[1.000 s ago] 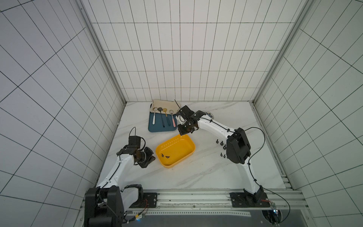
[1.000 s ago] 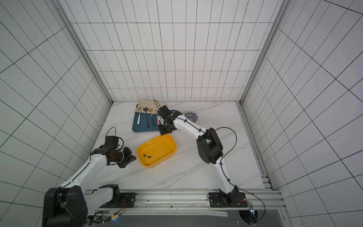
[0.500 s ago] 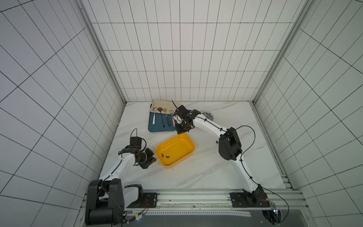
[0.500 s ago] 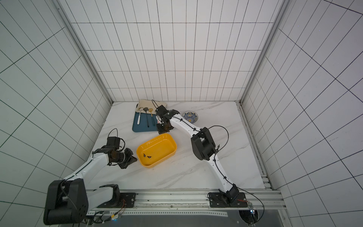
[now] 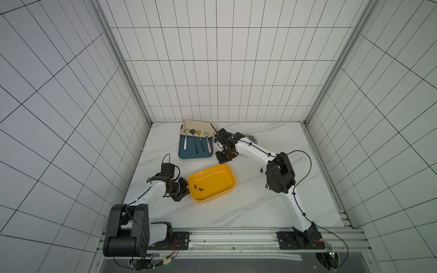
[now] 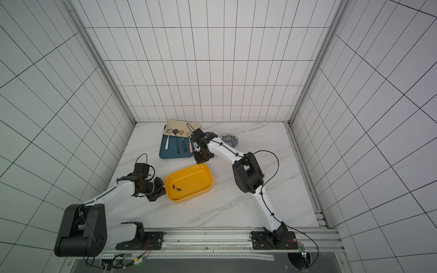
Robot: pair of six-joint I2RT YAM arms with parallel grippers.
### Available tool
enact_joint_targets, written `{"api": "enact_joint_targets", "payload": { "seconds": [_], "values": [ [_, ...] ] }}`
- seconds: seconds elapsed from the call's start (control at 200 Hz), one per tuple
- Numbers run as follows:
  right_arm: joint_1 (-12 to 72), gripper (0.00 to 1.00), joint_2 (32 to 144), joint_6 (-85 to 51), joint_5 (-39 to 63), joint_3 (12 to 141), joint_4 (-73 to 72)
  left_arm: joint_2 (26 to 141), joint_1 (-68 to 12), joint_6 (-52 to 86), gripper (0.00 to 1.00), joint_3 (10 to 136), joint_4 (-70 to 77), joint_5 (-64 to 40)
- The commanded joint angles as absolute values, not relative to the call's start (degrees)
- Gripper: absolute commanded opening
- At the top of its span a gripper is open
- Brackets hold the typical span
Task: Take out the wing nut from the storage box
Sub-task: Adjust the storage box at the center of the board.
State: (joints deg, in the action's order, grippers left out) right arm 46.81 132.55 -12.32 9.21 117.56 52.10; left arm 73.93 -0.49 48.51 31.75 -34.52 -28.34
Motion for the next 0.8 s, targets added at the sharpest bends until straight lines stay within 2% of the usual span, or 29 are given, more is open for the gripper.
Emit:
{"api": "enact_joint_targets", "payload": {
  "seconds": [0.0,0.245,0.52,0.8],
  "values": [
    [46.2,0.00,127.8,-11.7,9.0,113.0,52.2,74.8,-1.2,49.7,0.00,34.0,-31.8,-28.1],
    [46.1,0.00,120.3,-13.0,9.6,100.9,49.0,77.0,-1.8,50.3,0.00,35.8,-30.0,-27.6],
    [46.1,0.00,111.9,-14.9,10.1,87.5,46.4,84.6,-7.8,51.9,0.00,41.3,-26.1,-26.7],
    [46.2,0.00,104.6,-17.3,9.5,79.3,46.6,90.7,-10.9,52.7,0.00,46.3,-23.4,-25.3]
  ]
}}
